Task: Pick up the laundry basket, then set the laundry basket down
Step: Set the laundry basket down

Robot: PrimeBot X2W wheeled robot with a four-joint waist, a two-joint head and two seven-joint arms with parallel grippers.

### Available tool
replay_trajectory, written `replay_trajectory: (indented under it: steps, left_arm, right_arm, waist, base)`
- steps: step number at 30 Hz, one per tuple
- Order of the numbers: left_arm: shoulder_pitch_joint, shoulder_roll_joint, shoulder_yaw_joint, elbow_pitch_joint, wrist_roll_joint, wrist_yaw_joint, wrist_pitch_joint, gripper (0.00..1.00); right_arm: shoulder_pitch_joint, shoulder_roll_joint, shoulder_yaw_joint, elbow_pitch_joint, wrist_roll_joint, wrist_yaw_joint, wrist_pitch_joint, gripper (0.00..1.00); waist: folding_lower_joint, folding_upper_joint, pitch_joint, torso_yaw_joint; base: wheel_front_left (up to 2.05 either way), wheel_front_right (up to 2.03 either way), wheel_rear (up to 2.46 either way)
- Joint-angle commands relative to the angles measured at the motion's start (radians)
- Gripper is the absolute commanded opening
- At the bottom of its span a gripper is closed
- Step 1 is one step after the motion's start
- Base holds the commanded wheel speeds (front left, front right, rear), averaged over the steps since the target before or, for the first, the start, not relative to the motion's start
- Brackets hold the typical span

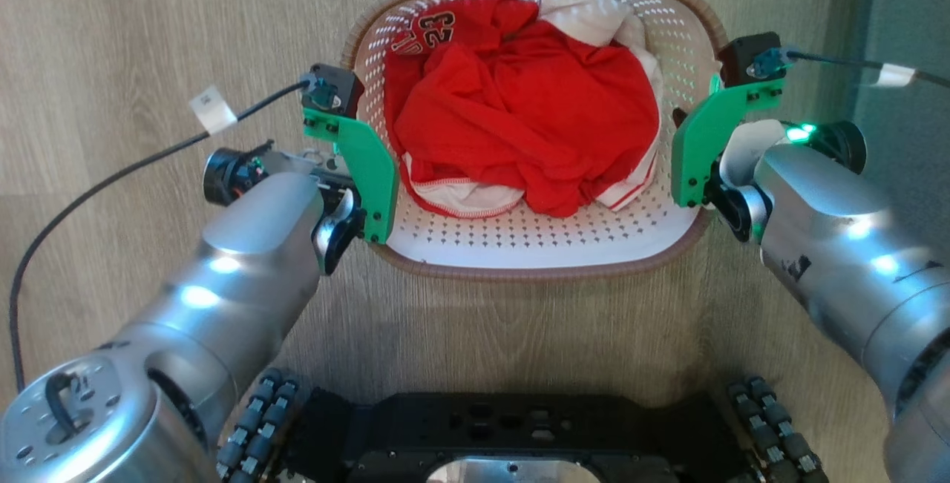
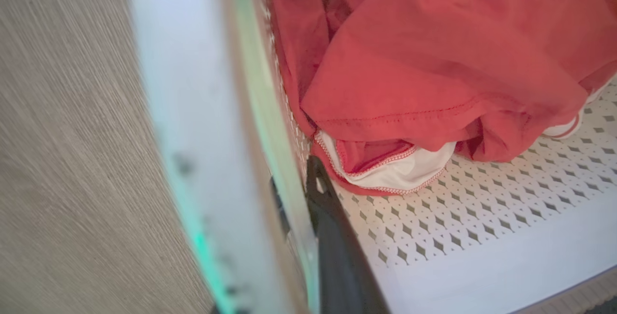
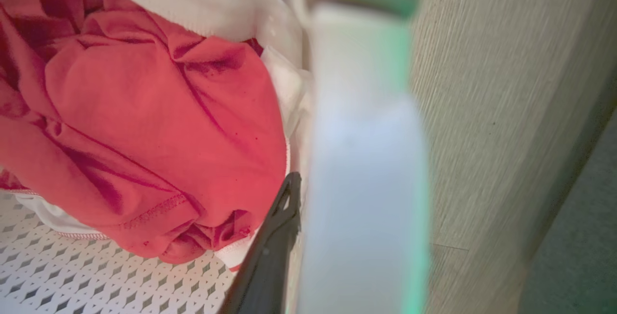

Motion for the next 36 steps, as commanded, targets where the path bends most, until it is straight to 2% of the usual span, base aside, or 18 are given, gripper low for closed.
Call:
replay_trajectory:
  steps: [1, 21, 22, 23, 24, 25, 36]
  left_arm:
    - [-0.014, -0.009, -0.009, -0.035, 0.017, -0.009, -0.007, 0.0]
    - [-0.025, -0.009, -0.013, -0.042, 0.014, 0.008, -0.005, 0.0]
    - [-0.025, -0.009, -0.013, -0.042, 0.008, 0.021, -0.006, 0.0]
    - [-0.025, -0.009, -0.013, -0.043, 0.005, 0.028, -0.009, 0.12]
    - [-0.026, -0.009, -0.013, -0.042, 0.005, 0.036, -0.015, 0.57]
    - [-0.026, -0.009, -0.013, -0.041, 0.004, 0.045, -0.02, 1.0]
    - [-0.02, -0.009, -0.014, -0.036, -0.016, 0.069, -0.029, 1.0]
  right_arm:
    - [0.026, 0.042, 0.01, -0.017, -0.006, 0.015, -0.02, 0.0]
    - [0.015, 0.051, 0.018, 0.012, -0.003, 0.015, -0.056, 0.0]
    - [0.015, 0.05, 0.019, 0.015, -0.007, 0.015, -0.054, 0.31]
    - [0.016, 0.05, 0.019, 0.016, -0.007, 0.015, -0.053, 0.5]
    - [0.016, 0.05, 0.02, 0.018, -0.006, 0.015, -0.054, 0.93]
    - [0.016, 0.049, 0.02, 0.021, -0.005, 0.015, -0.055, 1.0]
    - [0.017, 0.051, 0.021, 0.05, 0.003, 0.015, -0.051, 1.0]
  waist:
    - [-0.0001, 0.0, 0.008, -0.001]
    - [-0.0001, 0.0, 0.038, 0.004]
    - [-0.0001, 0.0, 0.038, 0.007]
    - [-0.0001, 0.0, 0.037, 0.008]
    - [-0.0001, 0.0, 0.036, 0.009]
    - [-0.0001, 0.0, 0.035, 0.01]
    - [-0.0001, 0.0, 0.01, 0.016]
  base:
    - [0.0, 0.0, 0.0]
    - [0.0, 0.0, 0.0]
    - [0.0, 0.0, 0.0]
    - [0.0, 0.0, 0.0]
    - [0.0, 0.0, 0.0]
    - [0.0, 0.0, 0.0]
    - [0.0, 0.0, 0.0]
